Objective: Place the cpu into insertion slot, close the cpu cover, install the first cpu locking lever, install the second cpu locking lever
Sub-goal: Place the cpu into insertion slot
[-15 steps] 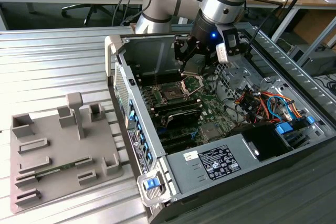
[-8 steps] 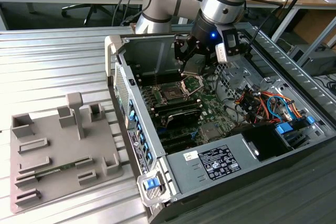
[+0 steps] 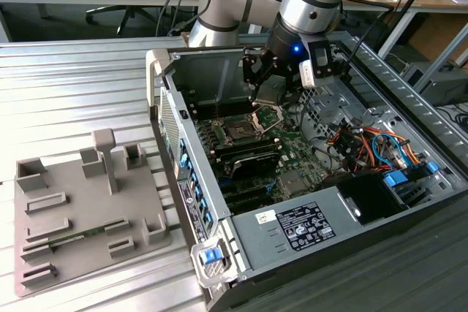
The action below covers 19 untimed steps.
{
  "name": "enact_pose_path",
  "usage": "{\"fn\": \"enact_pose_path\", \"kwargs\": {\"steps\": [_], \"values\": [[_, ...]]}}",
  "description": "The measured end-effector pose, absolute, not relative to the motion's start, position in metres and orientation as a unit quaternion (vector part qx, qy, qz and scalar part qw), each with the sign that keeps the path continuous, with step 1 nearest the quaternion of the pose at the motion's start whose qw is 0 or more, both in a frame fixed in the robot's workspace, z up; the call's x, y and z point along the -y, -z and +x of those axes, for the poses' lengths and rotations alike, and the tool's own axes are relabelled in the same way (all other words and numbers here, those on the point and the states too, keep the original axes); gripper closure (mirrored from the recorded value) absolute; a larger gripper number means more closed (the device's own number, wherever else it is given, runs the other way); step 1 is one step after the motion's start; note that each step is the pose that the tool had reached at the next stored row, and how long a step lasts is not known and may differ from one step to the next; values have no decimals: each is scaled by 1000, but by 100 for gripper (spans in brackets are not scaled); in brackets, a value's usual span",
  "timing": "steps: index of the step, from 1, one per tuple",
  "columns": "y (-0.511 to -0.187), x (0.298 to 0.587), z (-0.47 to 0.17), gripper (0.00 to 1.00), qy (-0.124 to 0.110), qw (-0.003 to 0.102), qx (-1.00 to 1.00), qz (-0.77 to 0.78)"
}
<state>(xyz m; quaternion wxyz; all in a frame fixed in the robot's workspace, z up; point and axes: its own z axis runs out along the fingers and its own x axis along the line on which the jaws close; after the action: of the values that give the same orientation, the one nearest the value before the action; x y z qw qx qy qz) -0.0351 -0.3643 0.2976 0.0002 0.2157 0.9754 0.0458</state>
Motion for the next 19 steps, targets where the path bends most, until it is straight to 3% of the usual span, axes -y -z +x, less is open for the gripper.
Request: {"fn": "enact_pose_path", "kwargs": {"steps": [19], "values": [[-298,364,-35,45,-46,2,-965,258]]}}
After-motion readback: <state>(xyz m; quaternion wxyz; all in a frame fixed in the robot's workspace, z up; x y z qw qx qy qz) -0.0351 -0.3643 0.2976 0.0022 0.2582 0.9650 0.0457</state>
